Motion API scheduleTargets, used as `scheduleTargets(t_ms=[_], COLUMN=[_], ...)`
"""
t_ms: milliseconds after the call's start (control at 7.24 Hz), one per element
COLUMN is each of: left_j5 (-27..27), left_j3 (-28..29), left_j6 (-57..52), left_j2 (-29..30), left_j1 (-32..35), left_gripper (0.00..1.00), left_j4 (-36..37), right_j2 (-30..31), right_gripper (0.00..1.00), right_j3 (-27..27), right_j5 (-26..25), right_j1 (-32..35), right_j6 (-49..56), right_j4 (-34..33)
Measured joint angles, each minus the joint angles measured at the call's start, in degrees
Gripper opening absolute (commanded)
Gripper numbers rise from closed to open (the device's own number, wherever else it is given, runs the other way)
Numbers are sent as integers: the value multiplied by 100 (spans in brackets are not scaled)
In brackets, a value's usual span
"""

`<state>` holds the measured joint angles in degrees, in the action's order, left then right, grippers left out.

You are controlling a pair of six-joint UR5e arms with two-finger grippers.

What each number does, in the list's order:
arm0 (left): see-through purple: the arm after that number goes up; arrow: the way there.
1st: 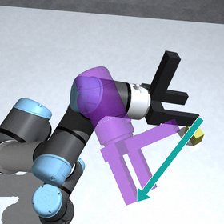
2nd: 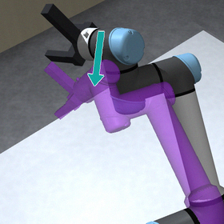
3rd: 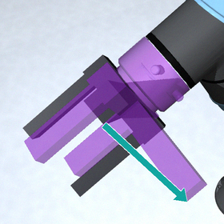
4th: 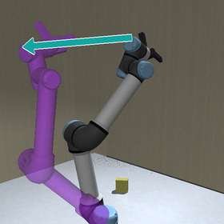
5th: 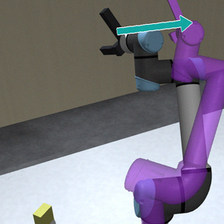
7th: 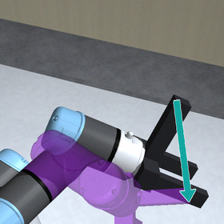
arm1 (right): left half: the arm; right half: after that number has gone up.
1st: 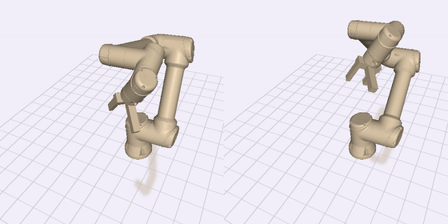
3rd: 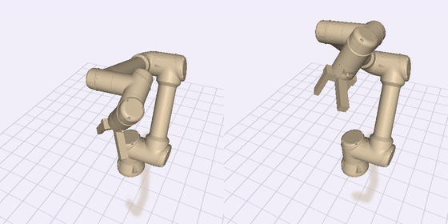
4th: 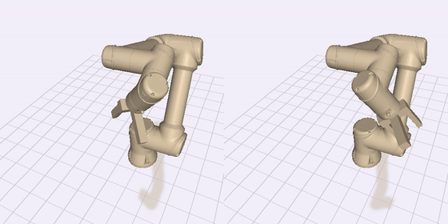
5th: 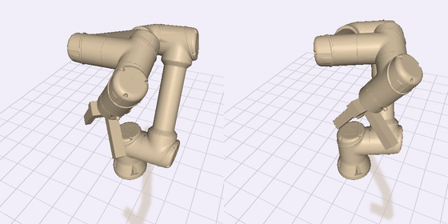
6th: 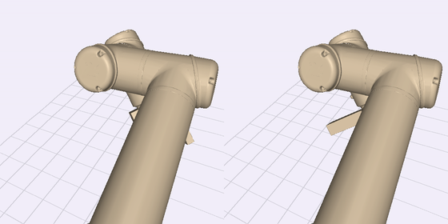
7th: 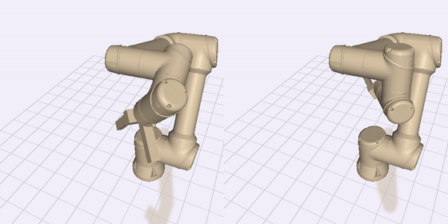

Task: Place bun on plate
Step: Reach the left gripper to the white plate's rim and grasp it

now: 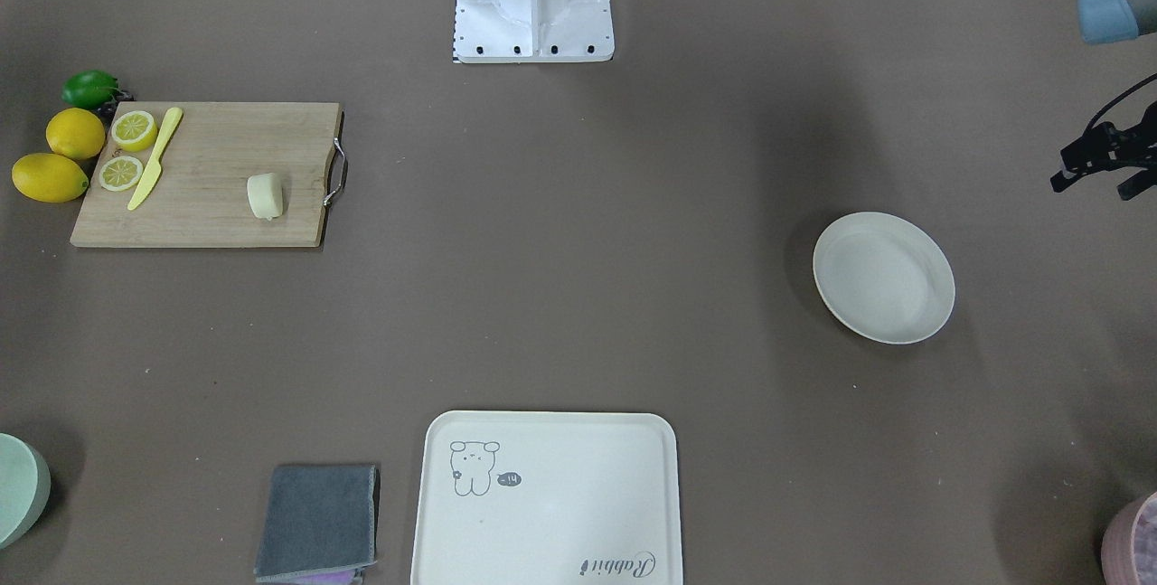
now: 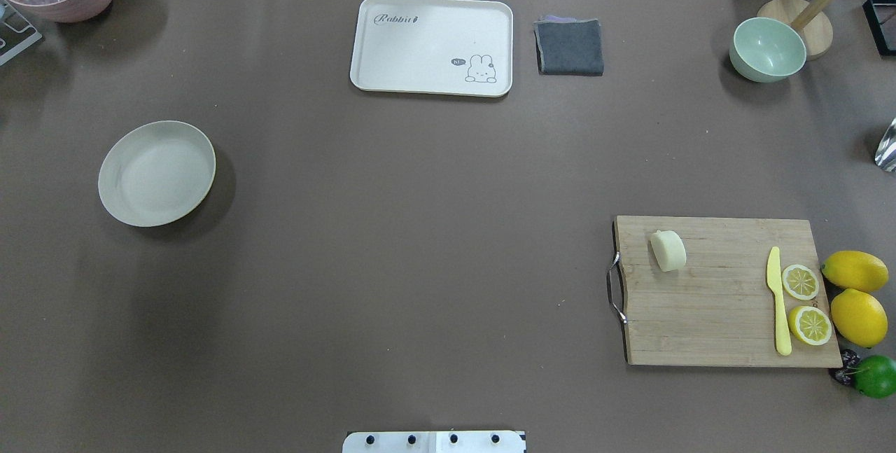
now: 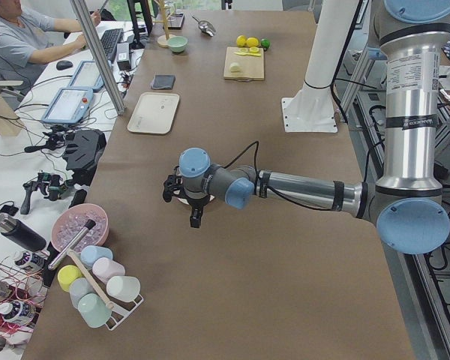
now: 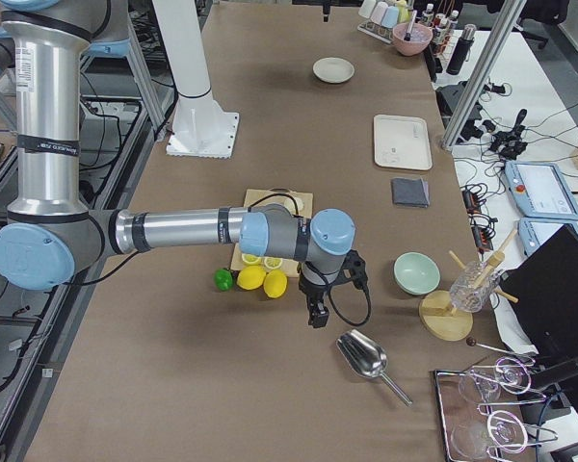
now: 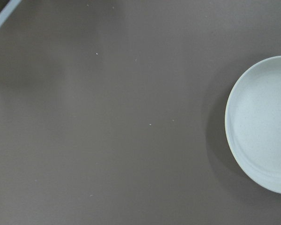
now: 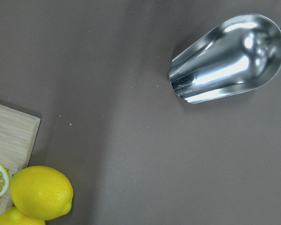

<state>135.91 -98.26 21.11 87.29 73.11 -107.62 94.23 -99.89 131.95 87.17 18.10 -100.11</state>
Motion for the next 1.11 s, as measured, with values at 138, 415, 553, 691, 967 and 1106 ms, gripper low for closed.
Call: scheduleTargets(t_ms=[138,415,553,691,967,1106], left_j5=[-88,-188,-203,-231,-317,-391], left_j3=[158,785,1121,1402,1682,1711], left_j6=[219,763,983,1178,1577,1718], left_j2=[145,653,891,1081,1307,1349], left_j1=[-204,-549,-691,-821,-1035,-1137], left_gripper=[97,94,93,90,87,84], left_j4=[-135,-594,-862,-1075,-1321,-1356], right_j2=[0,-6,-11,-15,-21,-25], right_gripper=[100,100,100,100,100,100], right_j3=[5,-15,-32,-43,-41,-29], right_j5=[-2,-10,-7,4,25,70], right_j1=[-18,-46,-48,-51,-51,-55], right_j6=[-1,-25,-33,-39,-60,-76], right_j4=[2,13,16,44,206,249])
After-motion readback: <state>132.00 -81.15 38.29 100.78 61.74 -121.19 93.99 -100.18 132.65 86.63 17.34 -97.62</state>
